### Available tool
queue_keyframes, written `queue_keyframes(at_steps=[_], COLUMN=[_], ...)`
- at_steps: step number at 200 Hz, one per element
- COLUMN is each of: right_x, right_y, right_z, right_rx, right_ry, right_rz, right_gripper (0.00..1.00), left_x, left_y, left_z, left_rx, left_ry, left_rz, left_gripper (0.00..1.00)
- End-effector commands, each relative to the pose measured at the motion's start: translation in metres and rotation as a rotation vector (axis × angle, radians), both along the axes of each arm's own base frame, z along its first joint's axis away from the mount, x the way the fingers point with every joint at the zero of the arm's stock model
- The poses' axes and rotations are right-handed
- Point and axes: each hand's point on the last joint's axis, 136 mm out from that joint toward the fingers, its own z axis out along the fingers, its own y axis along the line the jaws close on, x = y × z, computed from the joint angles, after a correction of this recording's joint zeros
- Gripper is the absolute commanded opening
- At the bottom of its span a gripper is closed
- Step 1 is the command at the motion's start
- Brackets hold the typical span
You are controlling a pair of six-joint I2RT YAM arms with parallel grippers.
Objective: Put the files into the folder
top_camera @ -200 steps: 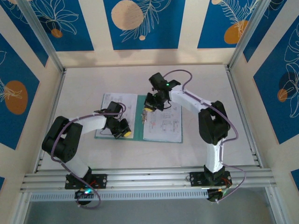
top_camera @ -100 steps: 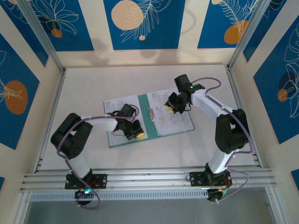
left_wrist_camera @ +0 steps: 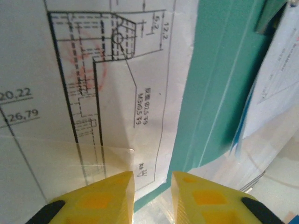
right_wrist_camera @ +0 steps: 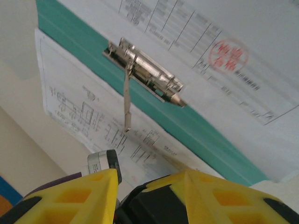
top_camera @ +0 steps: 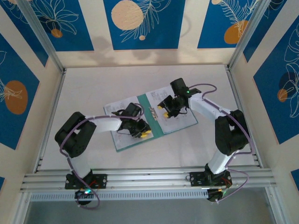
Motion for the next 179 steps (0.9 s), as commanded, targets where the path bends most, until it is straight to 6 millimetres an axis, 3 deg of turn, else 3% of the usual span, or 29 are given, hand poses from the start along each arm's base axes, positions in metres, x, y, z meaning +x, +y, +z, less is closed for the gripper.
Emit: queue_keyframes(at_steps=[1, 51, 101, 179], right_x=[0.000, 0.003, 0.012, 0.015], right_y=[0.021, 0.048, 0.050, 0.043], right_z=[-0.002, -0.011, -0.026, -0.034], right_rx=[0.061, 0.100, 0.114, 0.091], right_ry=[0.055, 0.093, 0.112, 0.134], right_rz=[-0.013, -0.021, -0.070, -0.097], right_gripper=[0.43, 0.41, 0.35, 0.23], left_x=[-0.004, -0.009, -0.009, -0.014], left_y=[0.000, 0.040, 0.074, 0.081], left_z=[0.022, 0.013, 0.006, -0.002], left_rx=[-0.016, 0.020, 0.059, 0.069], left_ry=[-0.027, 0.004, 0.016, 0.029], left_rz=[-0.036, 0.022, 0.049, 0.049], left_gripper=[0.27, 0.19, 0.10, 0.08])
